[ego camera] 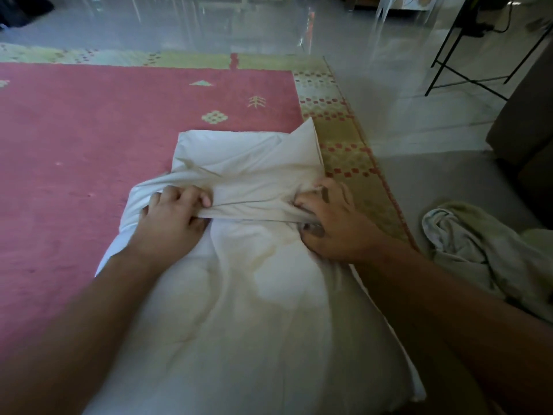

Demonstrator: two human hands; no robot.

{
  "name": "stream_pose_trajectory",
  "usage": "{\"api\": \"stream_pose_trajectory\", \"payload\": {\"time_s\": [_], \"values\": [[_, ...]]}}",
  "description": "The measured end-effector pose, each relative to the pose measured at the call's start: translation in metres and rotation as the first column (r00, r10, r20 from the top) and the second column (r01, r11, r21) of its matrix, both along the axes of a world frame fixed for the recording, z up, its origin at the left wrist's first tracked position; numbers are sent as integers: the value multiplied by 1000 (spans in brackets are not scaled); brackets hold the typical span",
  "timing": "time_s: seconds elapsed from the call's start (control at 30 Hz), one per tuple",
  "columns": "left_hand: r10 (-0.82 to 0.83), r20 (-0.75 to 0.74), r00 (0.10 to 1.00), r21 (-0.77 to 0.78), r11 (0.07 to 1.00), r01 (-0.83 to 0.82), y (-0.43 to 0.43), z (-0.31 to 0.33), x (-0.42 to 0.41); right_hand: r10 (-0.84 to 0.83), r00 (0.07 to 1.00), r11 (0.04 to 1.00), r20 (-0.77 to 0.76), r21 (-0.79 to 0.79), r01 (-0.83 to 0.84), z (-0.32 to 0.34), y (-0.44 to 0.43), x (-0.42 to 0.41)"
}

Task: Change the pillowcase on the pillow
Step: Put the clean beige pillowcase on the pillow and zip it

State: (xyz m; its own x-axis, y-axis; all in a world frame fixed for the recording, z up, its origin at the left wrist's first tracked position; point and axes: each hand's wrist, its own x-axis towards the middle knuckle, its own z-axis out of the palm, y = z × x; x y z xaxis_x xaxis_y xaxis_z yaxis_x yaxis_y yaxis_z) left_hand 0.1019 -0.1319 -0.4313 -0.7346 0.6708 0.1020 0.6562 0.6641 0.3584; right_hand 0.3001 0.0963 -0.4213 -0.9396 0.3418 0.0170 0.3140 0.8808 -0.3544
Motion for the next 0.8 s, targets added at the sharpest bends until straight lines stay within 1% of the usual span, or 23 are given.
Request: {"api": "stream_pose_trajectory", "payload": {"time_s": [0.07,0.13,0.2,0.27,0.33,0.4,0.5,0.57,0.6,0.63,0.67,0.7,0.73,0.77,0.8], "values": [[65,56,996,22,998,-67,-21,-7,-18,29,999,998,-14,-49,-30,2,-5,-1],[123,52,991,15,992,-124,-44,-17,-36,18,1000,999,12,-37,-17,-3,-9,-5],[158,19,987,58,986,-159,-64,-25,-48,10,1000,1000,-11,-10,-11,-13,-13,-11],[160,21,987,139,977,-161,-79,-35,-53,36,996,998,-78,50,-32,-20,-17,-16],[114,27,993,200,973,-117,-84,-42,-51,73,994,995,-85,78,-66,-23,-22,-19],[18,4,1000,235,972,-19,-86,-44,-50,81,997,987,7,137,-81,-23,-27,-18],[-133,-17,991,329,935,131,-96,-34,-43,38,991,964,132,257,-71,-23,-28,-13],[-171,-31,985,361,917,170,-105,-30,-35,36,986,965,161,251,-76,-20,-29,-12],[-161,1,987,389,909,148,-109,-28,-31,38,984,966,174,246,-81,-18,-30,-13],[-136,78,988,440,893,88,-113,-30,-29,33,981,968,190,238,-79,-14,-30,-14],[-119,205,971,519,855,-4,-116,-32,-28,11,975,970,221,233,-64,-5,-32,-16],[-124,342,931,597,794,-113,-119,-35,-28,-17,969,966,248,253,-48,4,-35,-19],[-131,447,885,648,730,-219,-121,-40,-28,-35,970,953,239,301,-40,14,-40,-23],[-111,527,843,655,685,-320,-121,-43,-28,-26,988,934,151,355,-30,23,-48,-28],[-62,591,804,624,668,-407,-120,-47,-28,1,999,916,36,400,-16,30,-60,-36]]}}
